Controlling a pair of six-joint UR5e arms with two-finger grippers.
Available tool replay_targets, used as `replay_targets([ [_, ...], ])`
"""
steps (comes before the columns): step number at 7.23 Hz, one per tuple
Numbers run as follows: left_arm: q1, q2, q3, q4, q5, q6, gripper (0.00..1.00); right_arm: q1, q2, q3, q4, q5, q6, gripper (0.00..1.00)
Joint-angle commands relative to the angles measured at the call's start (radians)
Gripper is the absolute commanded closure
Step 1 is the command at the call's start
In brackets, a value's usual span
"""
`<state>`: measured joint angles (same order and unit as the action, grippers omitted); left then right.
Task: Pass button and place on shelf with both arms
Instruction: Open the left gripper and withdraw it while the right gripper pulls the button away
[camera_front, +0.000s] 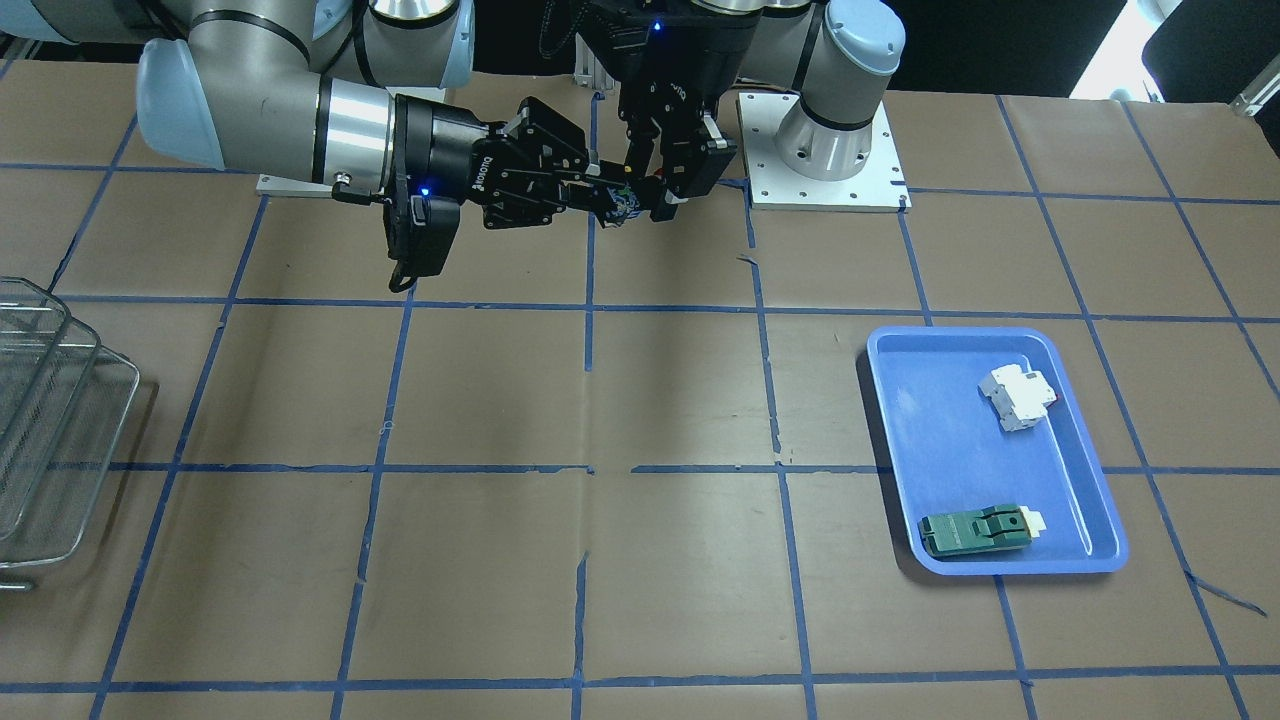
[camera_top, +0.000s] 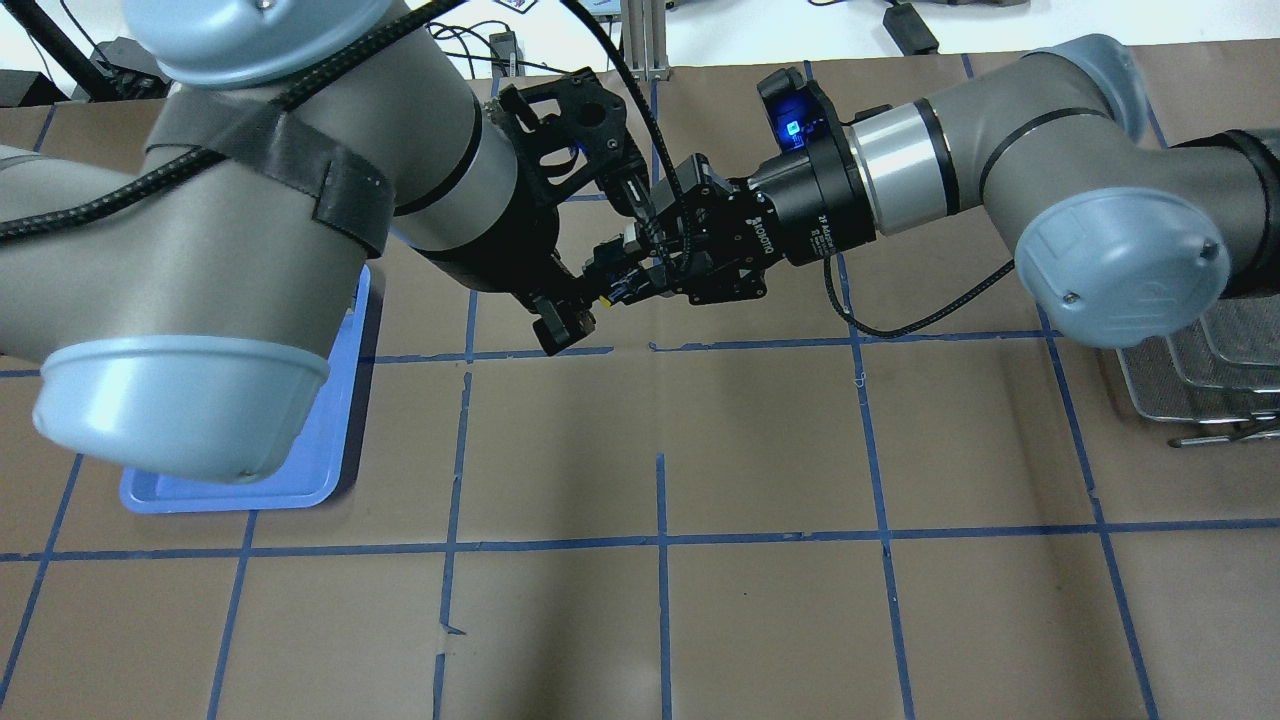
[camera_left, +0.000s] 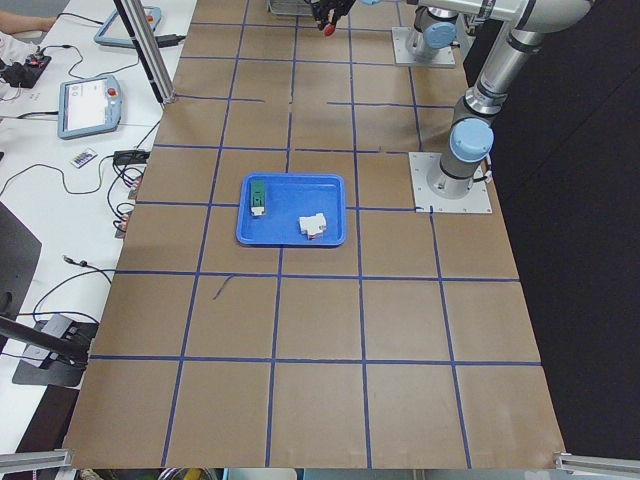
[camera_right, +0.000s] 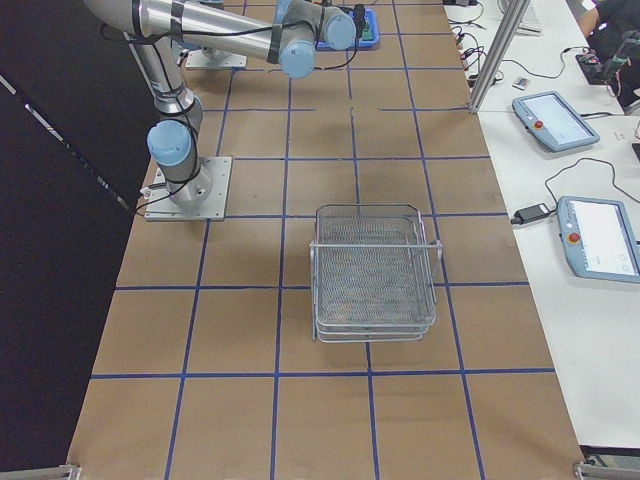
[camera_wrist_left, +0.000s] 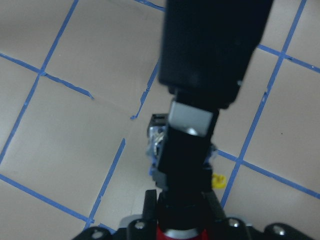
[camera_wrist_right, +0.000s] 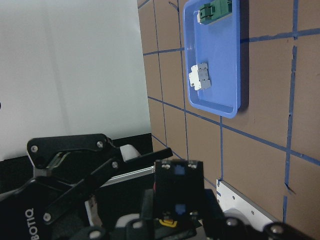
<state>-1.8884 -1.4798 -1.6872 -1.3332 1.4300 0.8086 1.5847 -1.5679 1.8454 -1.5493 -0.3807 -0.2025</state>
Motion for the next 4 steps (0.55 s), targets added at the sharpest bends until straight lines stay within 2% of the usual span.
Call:
replay_targets([
  [1,0.005,0.004,0.001,0.000,-0.002,-0.008,0.00,0.000,0.000,0.000,0.000,-0.001,0.000,0.76],
  [3,0.011,0.012,0.001,0.000,-0.002,-0.008,0.00,-0.011,0.002,-0.011,-0.006,-0.003,0.000,0.77],
  [4,0.021,0.019,0.012,-0.001,0.000,0.006,0.00,-0.018,0.000,-0.018,-0.018,-0.070,0.000,0.78],
])
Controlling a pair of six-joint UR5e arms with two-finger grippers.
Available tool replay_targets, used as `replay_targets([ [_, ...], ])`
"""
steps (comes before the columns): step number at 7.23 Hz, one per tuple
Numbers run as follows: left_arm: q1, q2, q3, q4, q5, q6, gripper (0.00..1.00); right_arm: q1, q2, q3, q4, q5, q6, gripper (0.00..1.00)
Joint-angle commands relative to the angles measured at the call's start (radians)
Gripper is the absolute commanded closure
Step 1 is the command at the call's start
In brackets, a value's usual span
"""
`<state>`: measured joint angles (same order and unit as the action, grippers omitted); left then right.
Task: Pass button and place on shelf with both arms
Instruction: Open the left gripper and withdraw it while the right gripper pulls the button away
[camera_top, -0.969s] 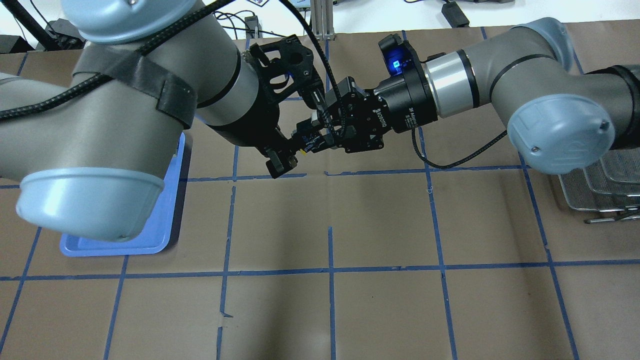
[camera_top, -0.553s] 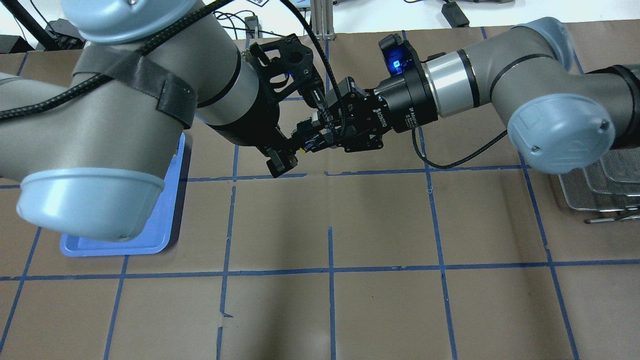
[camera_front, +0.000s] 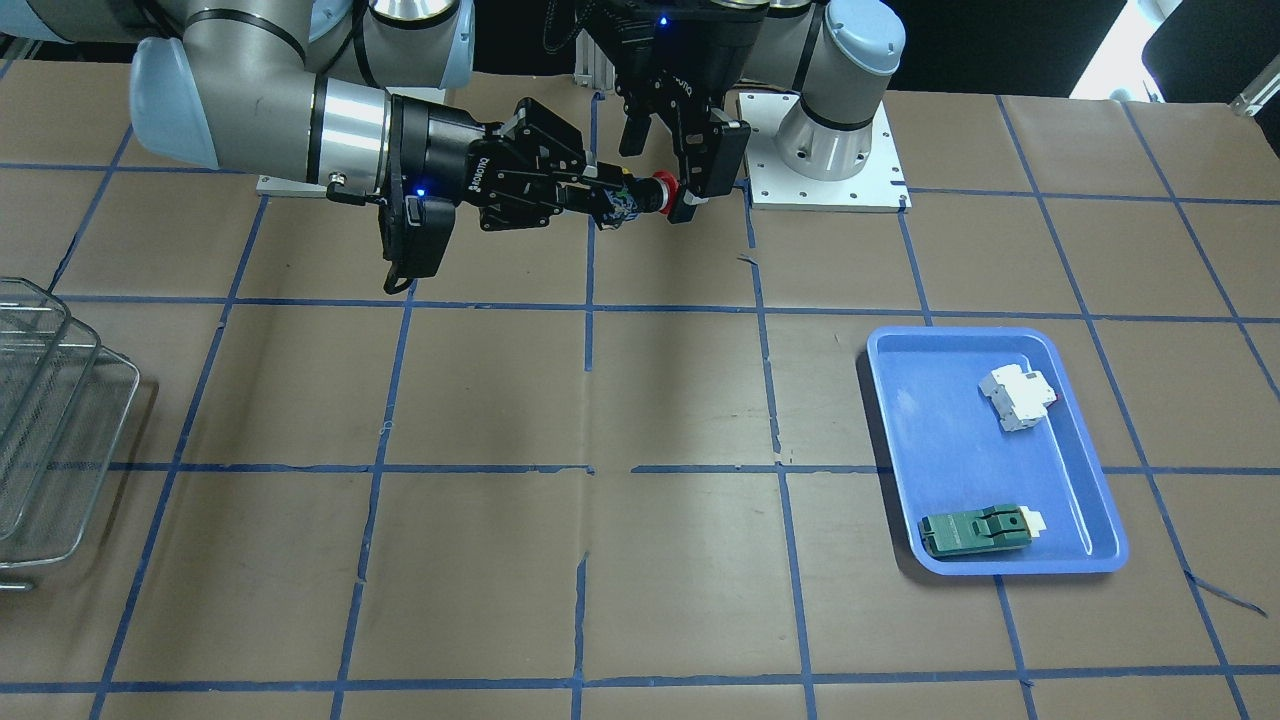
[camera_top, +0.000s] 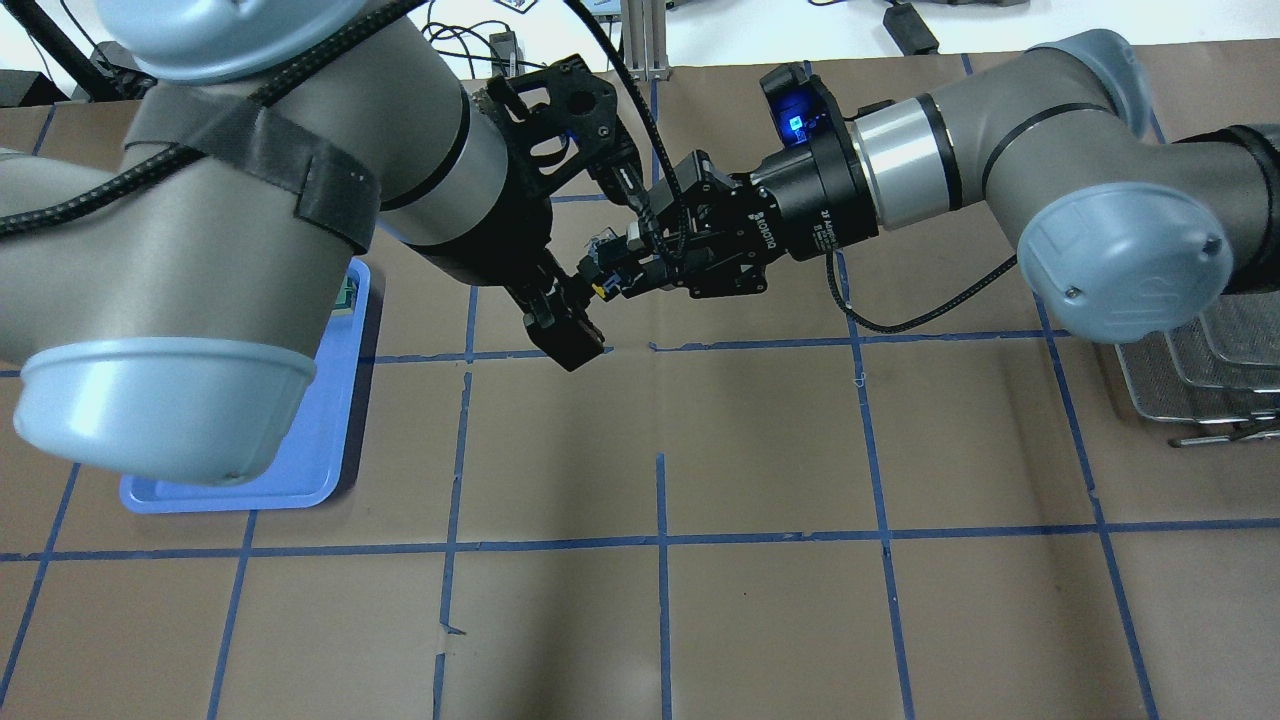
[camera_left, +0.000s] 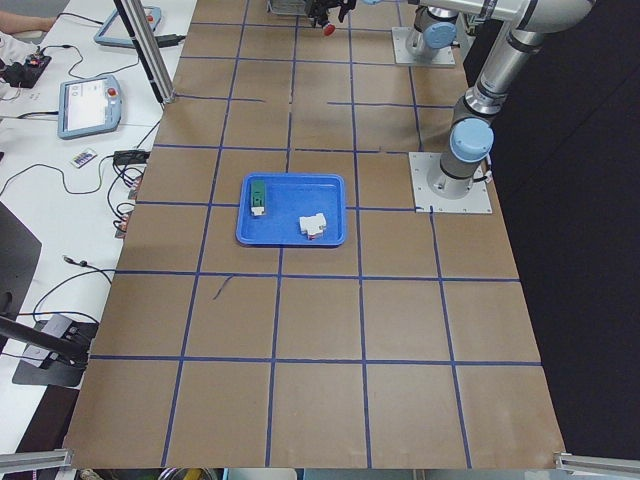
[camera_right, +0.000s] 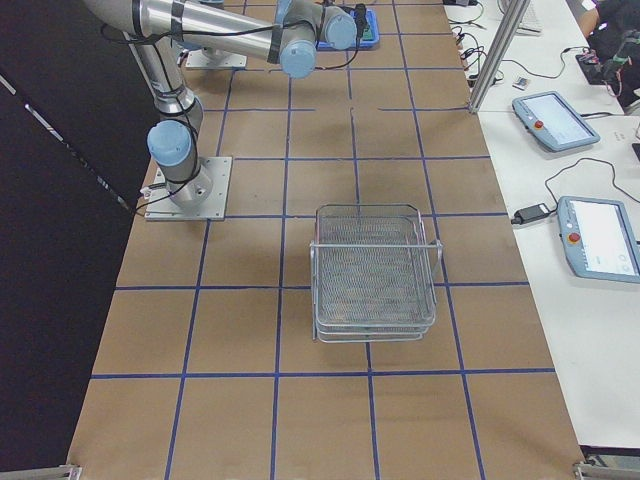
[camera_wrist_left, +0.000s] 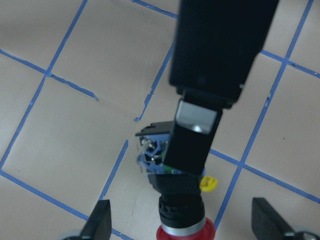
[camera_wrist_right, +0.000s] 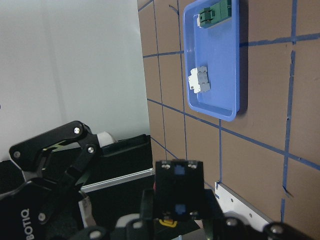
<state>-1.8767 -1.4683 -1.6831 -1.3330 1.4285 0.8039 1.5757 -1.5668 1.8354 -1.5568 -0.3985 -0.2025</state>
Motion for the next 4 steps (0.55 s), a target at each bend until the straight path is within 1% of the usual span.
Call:
replay_targets([
  [1,0.080,0.008,0.050,-0.021,0.004,0.012,0.00,-0.020,-0.001,-0.019,-0.053,-0.183,0.008,0.79],
  [2,0.168,0.011,0.096,-0.093,-0.003,0.014,0.00,-0.042,-0.002,-0.040,-0.058,-0.266,0.006,0.80],
  [3,0.257,0.008,0.117,-0.166,0.000,0.012,0.00,-0.063,-0.004,-0.088,-0.058,-0.399,0.003,0.81],
  [4,0.345,-0.009,0.118,-0.184,0.004,0.006,0.00,-0.087,-0.004,-0.140,-0.058,-0.543,0.000,0.82],
])
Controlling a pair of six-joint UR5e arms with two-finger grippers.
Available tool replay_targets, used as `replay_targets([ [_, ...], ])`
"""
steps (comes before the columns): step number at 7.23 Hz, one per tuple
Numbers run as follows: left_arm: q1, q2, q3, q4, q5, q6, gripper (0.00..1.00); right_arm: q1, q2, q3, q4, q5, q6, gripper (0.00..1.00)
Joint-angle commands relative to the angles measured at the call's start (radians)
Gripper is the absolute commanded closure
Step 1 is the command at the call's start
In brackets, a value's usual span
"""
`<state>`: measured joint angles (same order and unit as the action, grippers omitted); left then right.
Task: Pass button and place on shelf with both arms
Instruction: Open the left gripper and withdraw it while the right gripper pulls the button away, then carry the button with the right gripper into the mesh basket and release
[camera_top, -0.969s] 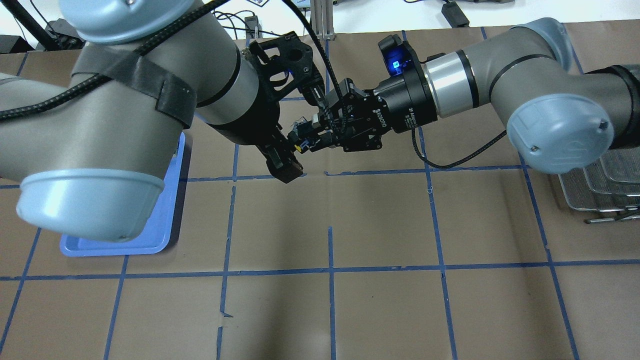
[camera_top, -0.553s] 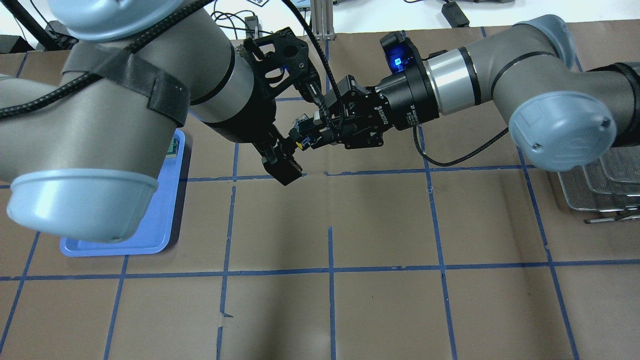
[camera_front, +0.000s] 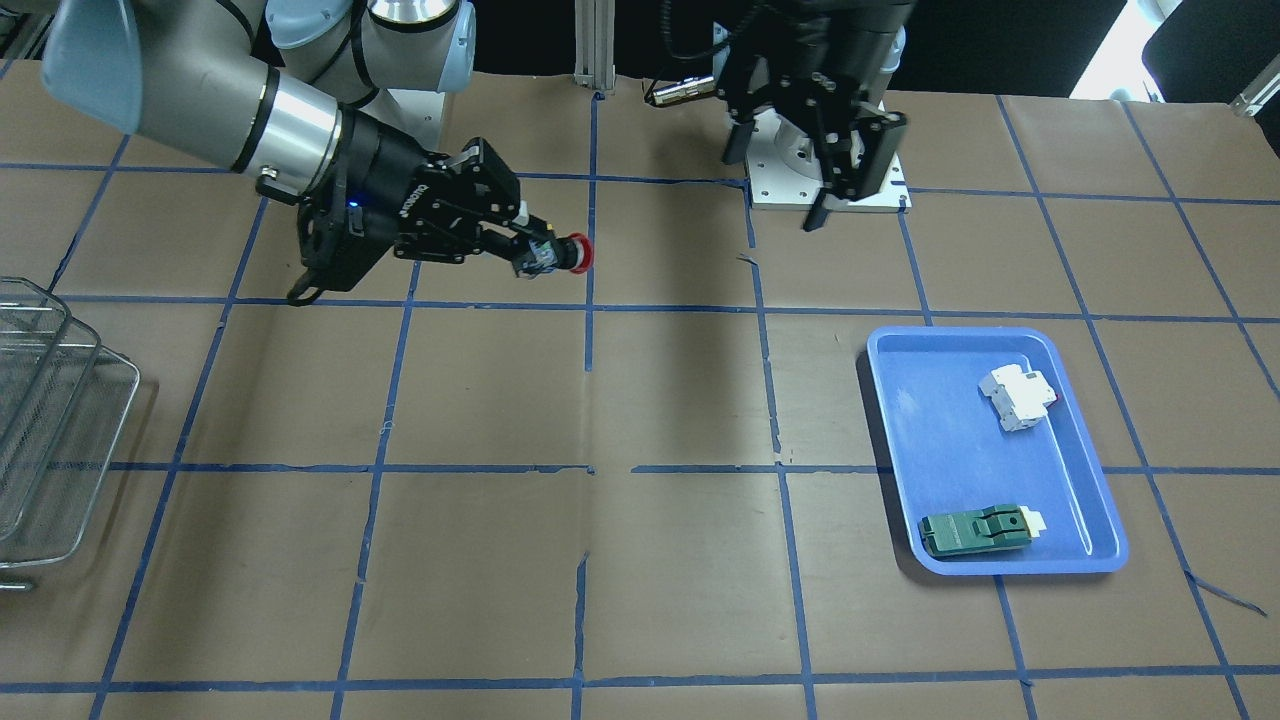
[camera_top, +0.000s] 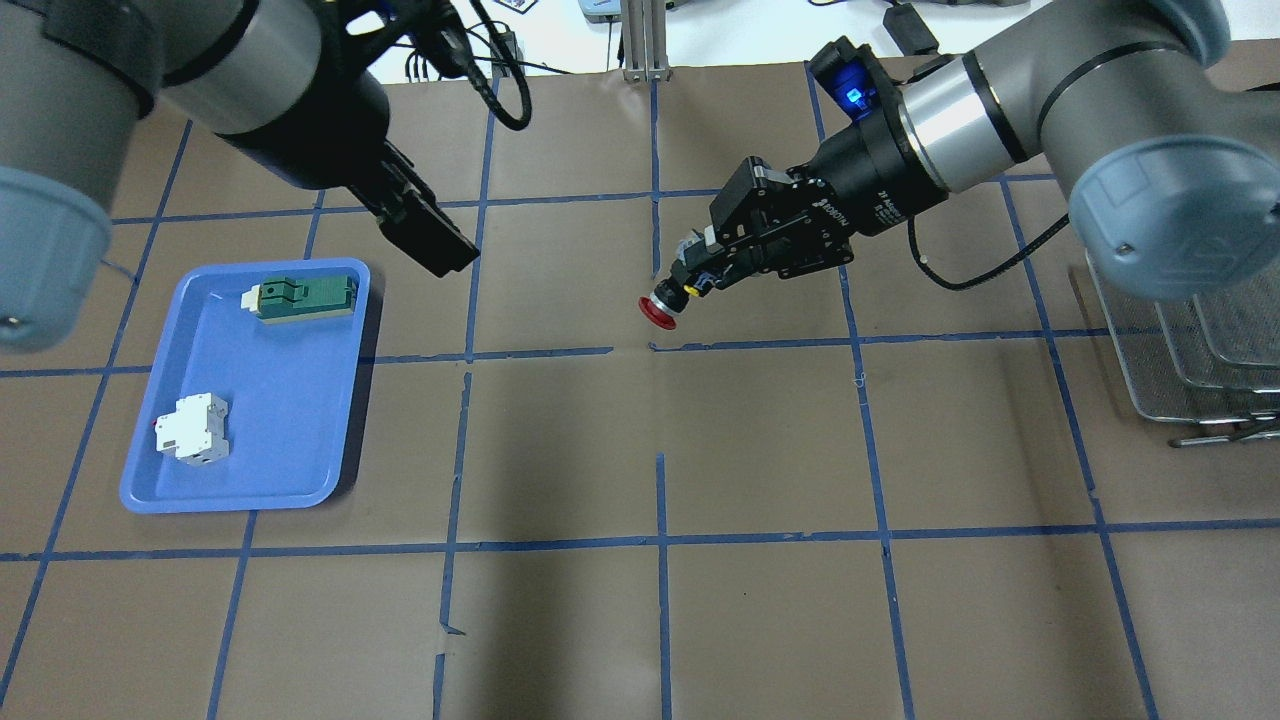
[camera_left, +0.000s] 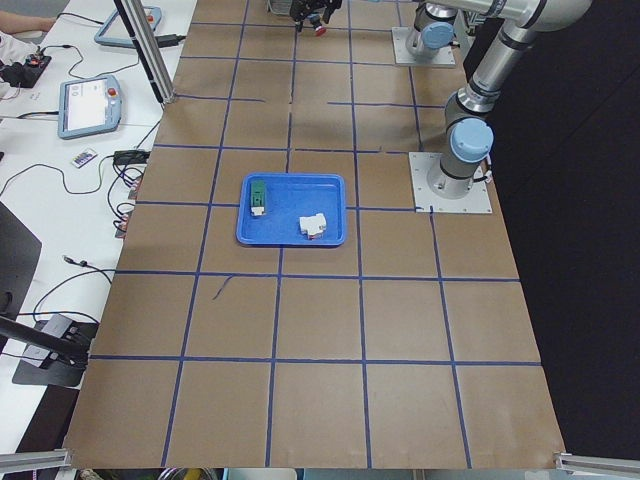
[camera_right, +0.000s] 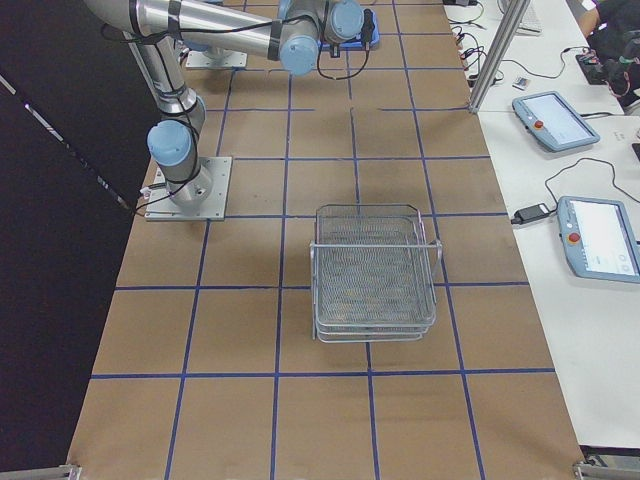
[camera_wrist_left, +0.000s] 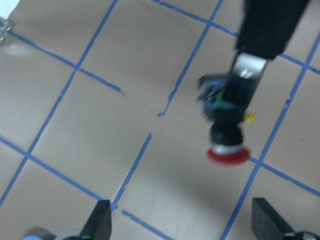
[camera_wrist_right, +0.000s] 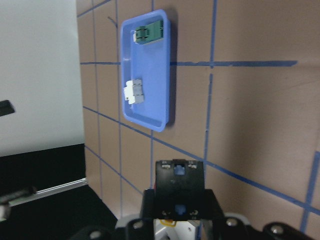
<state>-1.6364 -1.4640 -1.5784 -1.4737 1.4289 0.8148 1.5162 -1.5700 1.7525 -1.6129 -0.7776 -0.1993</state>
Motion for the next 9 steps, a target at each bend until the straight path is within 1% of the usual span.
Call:
replay_targets([
  [1,0.178,-0.031,0.029,-0.060,0.005,-0.037,0.00,-0.057,-0.002,-0.101,-0.002,-0.334,-0.003,0.82],
  [2,0.197,-0.051,0.029,-0.059,-0.002,-0.154,0.00,-0.092,-0.016,-0.137,-0.001,-0.526,-0.009,0.84],
  [3,0.196,-0.076,0.029,-0.056,-0.008,-0.315,0.00,-0.141,-0.025,-0.142,0.004,-0.655,-0.017,0.89],
  [4,0.190,-0.091,0.023,-0.059,0.004,-0.457,0.00,-0.201,-0.031,-0.145,0.007,-0.790,-0.044,0.91],
  [5,0.176,-0.107,0.009,-0.060,0.039,-0.494,0.00,-0.264,-0.030,-0.145,-0.005,-0.945,-0.089,0.91],
  [6,0.143,-0.125,0.030,-0.056,0.091,-0.594,0.00,-0.356,-0.022,-0.145,-0.016,-1.001,-0.115,0.91],
  [7,0.135,-0.143,0.046,-0.062,0.173,-0.620,0.00,-0.454,-0.007,-0.143,-0.031,-1.003,-0.193,0.91],
  [8,0.110,-0.147,0.043,-0.085,0.177,-0.635,0.00,-0.523,0.034,-0.149,-0.033,-0.993,-0.209,0.91],
  [9,0.084,-0.109,0.023,-0.102,0.177,-0.638,0.00,-0.548,0.080,-0.156,-0.041,-0.991,-0.219,0.90],
])
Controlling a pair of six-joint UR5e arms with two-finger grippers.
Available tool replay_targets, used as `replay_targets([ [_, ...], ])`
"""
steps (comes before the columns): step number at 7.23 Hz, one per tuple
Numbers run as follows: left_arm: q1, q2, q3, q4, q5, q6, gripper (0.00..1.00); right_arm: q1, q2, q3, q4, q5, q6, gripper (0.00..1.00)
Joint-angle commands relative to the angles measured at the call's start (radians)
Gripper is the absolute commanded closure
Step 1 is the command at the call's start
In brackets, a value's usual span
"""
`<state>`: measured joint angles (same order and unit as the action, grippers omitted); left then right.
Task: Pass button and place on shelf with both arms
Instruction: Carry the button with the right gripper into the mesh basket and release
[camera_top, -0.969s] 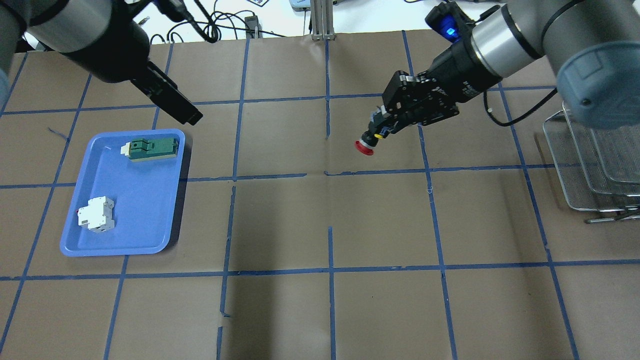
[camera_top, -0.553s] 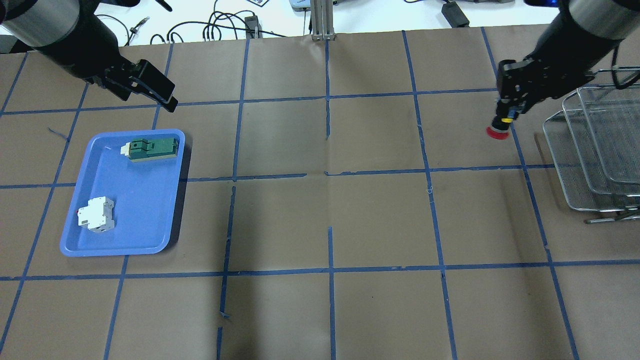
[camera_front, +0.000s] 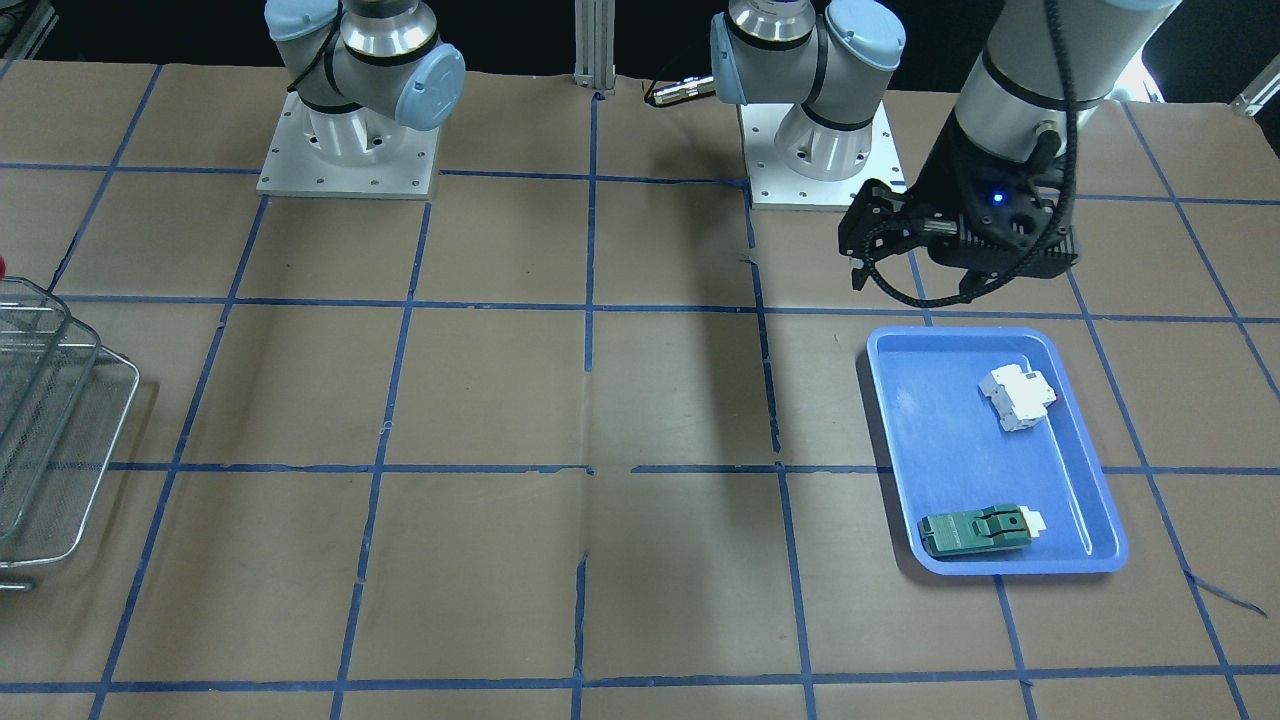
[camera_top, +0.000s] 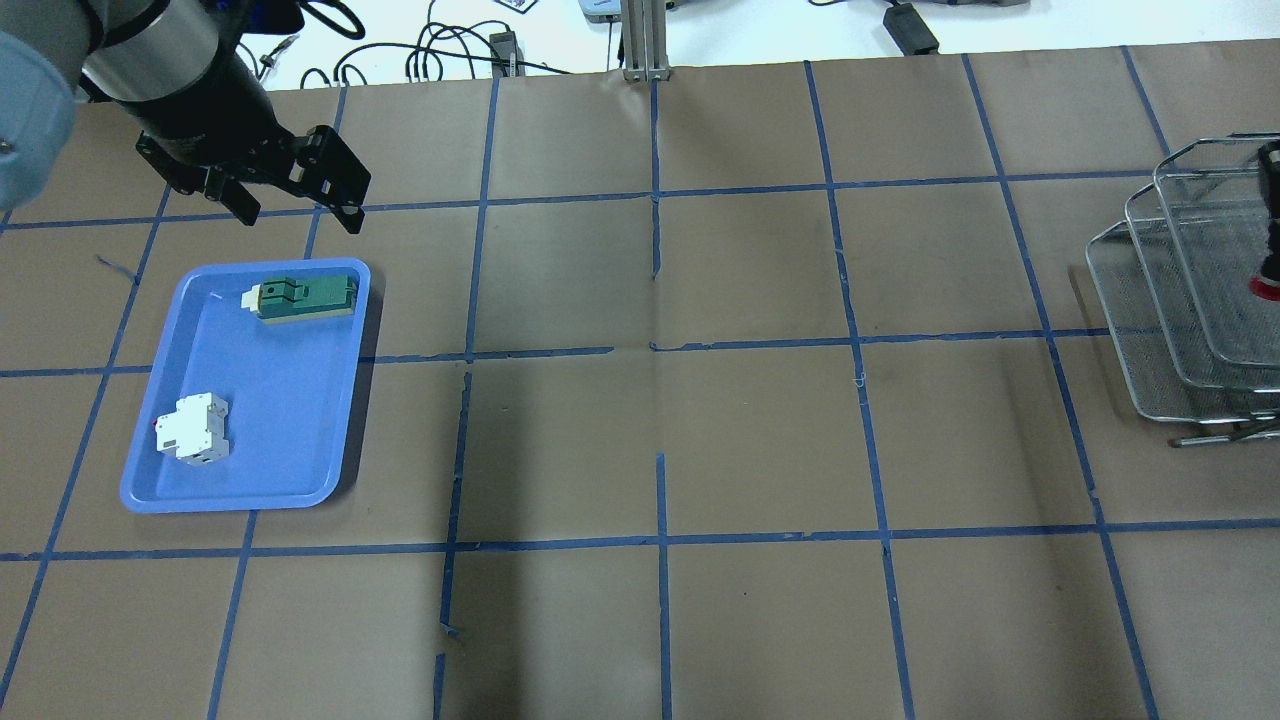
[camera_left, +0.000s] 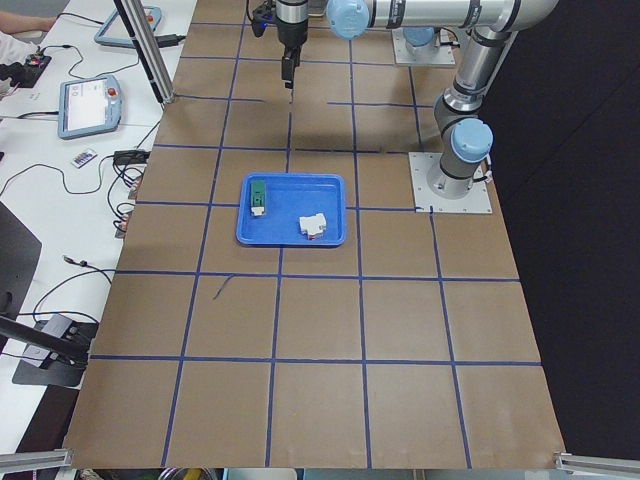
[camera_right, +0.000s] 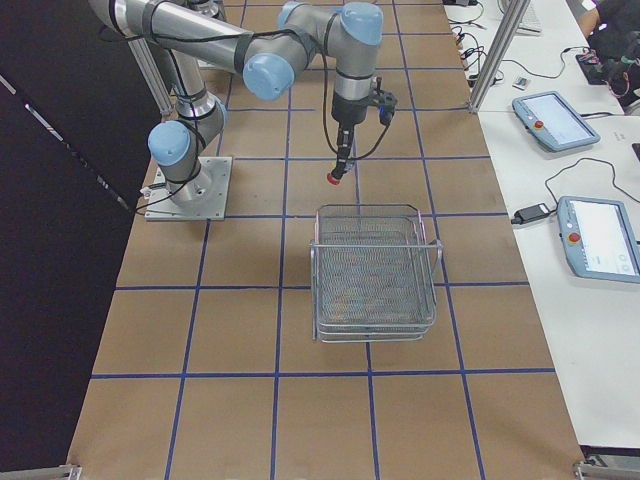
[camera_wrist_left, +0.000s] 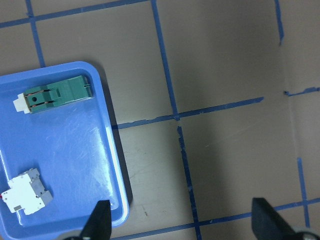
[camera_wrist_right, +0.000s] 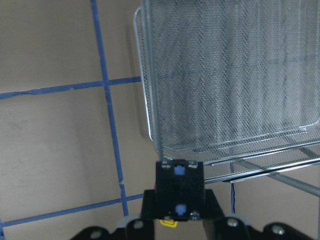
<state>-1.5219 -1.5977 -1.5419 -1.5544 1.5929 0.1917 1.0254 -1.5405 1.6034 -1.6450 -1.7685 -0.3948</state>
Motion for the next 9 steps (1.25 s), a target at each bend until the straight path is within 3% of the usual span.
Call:
replay_targets([
  [1,-0.034,0.033,-0.024,-0.038,0.015,-0.014,0.00,-0.059,0.071,-0.013,-0.027,0.003,-0.024,0.90],
  [3,-0.031,0.050,-0.079,-0.029,0.007,-0.003,0.00,-0.076,0.176,-0.084,-0.017,0.000,-0.027,0.86],
  [4,-0.023,0.062,-0.093,0.003,0.009,-0.017,0.00,-0.085,0.181,-0.104,-0.001,0.003,-0.029,0.79],
  [5,-0.021,0.073,-0.101,0.029,0.016,-0.015,0.00,-0.090,0.206,-0.106,-0.001,0.004,-0.029,0.31],
  [6,-0.021,0.074,-0.101,0.031,0.007,-0.017,0.00,-0.109,0.239,-0.114,-0.001,0.004,-0.029,0.07],
  [7,-0.020,0.073,-0.101,0.033,0.006,-0.018,0.00,-0.122,0.243,-0.114,0.002,0.000,-0.029,0.00],
  [9,-0.018,0.073,-0.101,0.033,0.006,-0.021,0.00,-0.111,0.196,-0.117,0.028,0.004,-0.026,0.00],
])
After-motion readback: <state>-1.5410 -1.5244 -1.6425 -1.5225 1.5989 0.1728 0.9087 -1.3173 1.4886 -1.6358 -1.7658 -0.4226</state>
